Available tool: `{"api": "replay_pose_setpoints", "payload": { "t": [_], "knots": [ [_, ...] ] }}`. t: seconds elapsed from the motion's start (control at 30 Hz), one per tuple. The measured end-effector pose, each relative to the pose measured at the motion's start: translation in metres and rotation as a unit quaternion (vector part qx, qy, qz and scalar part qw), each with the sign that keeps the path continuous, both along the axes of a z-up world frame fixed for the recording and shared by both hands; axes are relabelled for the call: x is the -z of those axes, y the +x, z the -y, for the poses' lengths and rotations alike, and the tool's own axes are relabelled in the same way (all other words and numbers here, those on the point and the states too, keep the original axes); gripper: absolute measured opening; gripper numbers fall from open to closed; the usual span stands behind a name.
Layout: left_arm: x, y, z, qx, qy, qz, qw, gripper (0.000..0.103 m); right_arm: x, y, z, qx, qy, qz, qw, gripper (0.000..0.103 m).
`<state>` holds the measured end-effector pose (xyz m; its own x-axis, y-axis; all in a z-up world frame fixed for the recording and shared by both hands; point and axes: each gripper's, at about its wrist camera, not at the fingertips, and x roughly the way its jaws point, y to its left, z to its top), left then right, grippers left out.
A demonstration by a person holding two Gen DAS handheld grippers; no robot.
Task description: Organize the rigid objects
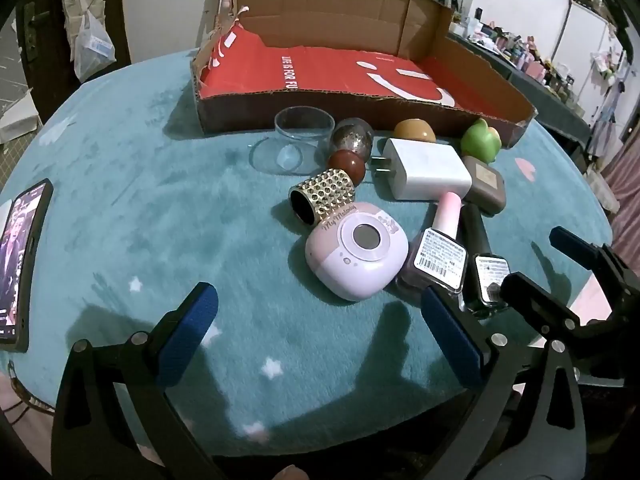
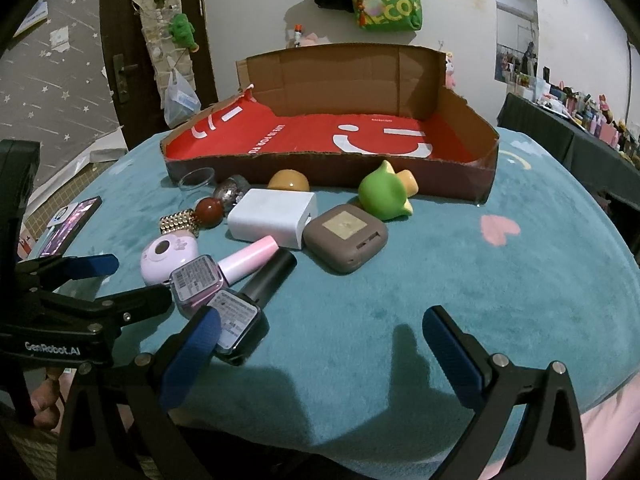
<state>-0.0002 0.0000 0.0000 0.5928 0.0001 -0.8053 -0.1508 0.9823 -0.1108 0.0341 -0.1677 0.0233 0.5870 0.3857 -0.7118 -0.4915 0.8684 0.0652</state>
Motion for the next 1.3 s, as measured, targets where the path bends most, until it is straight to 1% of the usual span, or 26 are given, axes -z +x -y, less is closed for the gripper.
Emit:
{"api": "replay_pose_setpoints", "payload": {
  "t": [0.9,1.3],
  "knots": [
    [-0.0028,-0.0040,0.0011,0.001,0.002,0.004,1.0000,0.103,-0.0027,-0.0074,-0.0019,-0.010,-0.005,0.000,1.000,0.103],
    [-0.0002,-0.0020,0.0005,0.000,0.005,-0.001,1.0000,0.103,-0.0017,-0.0100,-0.0036,-0.017,-0.005,-0.002,1.000,0.103]
  ]
}}
